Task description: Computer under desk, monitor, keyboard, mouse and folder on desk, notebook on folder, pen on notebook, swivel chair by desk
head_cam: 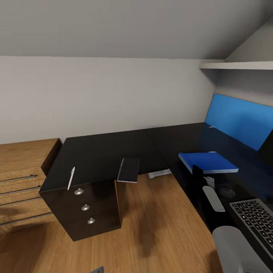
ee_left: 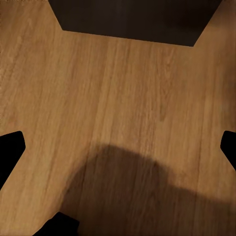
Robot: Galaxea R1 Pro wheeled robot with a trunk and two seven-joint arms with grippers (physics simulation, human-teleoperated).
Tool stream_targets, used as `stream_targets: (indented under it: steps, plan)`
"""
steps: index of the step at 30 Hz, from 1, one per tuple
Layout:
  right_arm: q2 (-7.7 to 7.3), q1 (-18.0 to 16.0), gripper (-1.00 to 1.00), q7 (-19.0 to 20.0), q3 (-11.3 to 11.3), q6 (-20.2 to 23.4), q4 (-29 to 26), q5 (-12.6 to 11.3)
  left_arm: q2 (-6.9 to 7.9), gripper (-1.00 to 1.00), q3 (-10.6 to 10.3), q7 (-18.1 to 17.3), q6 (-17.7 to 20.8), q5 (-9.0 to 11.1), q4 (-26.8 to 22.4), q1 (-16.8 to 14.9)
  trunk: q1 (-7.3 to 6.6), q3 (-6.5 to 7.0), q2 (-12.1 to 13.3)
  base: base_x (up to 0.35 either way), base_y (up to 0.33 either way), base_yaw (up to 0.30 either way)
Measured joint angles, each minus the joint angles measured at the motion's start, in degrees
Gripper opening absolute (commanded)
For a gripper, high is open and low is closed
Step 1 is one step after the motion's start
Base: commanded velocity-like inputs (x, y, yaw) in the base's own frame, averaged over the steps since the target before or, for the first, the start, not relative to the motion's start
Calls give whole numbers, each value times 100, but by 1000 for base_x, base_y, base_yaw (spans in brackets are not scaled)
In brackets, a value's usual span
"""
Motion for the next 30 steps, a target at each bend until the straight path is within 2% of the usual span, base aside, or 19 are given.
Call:
stream_targets:
  steps: [14, 21, 30]
  plan:
    - [1, -1, 100, 16, 3, 9, -4, -8, 0, 100, 0, -1, -1, 0, 0, 0, 0, 1, 0, 0, 0, 0]
    - [0, -2, 100, 21, 2, 7, -4, 3, 0, 100, 0, -8, -1, 0, 0, 0, 2, 1, 0, -155, 0, 0]
    - [0, -2, 100, 19, 10, 7, -3, 5, 0, 100, -2, -9, -1, 0, 0, 0, -22, 18, 39, -15, 0, 0]
